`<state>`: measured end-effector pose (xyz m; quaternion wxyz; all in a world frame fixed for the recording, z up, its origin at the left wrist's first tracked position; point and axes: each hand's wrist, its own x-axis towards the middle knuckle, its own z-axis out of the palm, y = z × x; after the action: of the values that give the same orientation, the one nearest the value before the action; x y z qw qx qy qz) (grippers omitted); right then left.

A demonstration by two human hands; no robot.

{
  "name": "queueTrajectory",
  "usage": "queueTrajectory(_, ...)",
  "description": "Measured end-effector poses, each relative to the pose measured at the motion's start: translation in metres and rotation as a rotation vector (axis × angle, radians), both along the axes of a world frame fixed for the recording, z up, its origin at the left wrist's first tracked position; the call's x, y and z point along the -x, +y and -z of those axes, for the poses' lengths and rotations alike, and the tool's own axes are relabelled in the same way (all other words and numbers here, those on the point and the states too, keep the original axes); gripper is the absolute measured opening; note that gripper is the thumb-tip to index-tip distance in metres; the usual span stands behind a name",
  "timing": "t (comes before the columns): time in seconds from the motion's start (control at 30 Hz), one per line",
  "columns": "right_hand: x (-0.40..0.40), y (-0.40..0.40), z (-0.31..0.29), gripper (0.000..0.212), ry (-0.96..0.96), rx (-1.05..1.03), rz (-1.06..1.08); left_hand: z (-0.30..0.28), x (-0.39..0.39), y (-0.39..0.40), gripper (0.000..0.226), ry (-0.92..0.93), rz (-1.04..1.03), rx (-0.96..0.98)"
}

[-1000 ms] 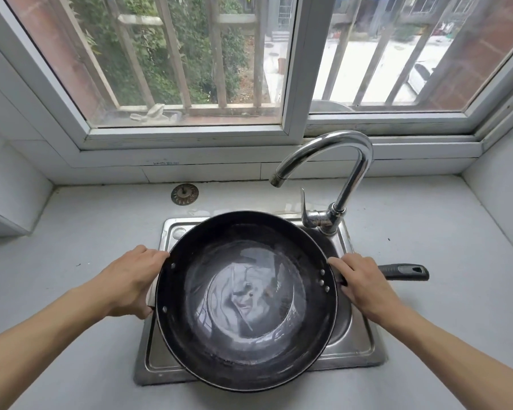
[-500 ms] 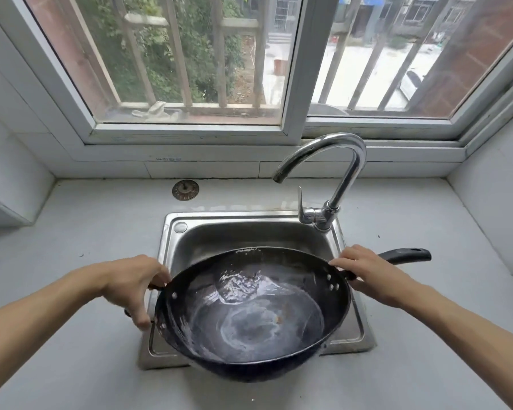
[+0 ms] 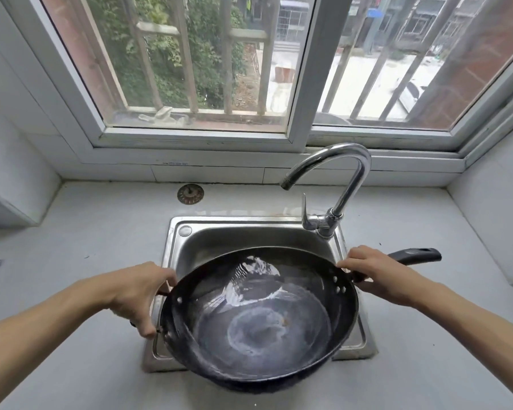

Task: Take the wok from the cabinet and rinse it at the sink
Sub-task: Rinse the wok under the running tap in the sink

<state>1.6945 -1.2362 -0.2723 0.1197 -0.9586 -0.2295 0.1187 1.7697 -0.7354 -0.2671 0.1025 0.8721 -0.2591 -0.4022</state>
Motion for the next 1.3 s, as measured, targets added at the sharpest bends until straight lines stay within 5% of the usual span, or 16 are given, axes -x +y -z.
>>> queueTrajectory(0.47,0.007,0.006,-0.010,0.059,-0.225,-0.080,-0.070,-0.009,0.004,0.036,0.029,-0.888,0.336,0.313)
queueTrajectory(0.6,0.012,0.004,-0.010,0.058,-0.207,-0.090,-0.068,0.004,0.009,0.033,0.008,-0.971,0.405,0.375)
queueTrajectory(0.97,0.025,0.001,-0.012,0.058,-0.333,-0.046,-0.037,0.000,0.024,0.036,0.012,-1.218,0.469,0.338)
queueTrajectory(1.3,0.022,0.009,-0.011,0.047,-0.242,-0.050,-0.013,0.006,0.025,0.046,0.015,-1.112,0.382,0.407)
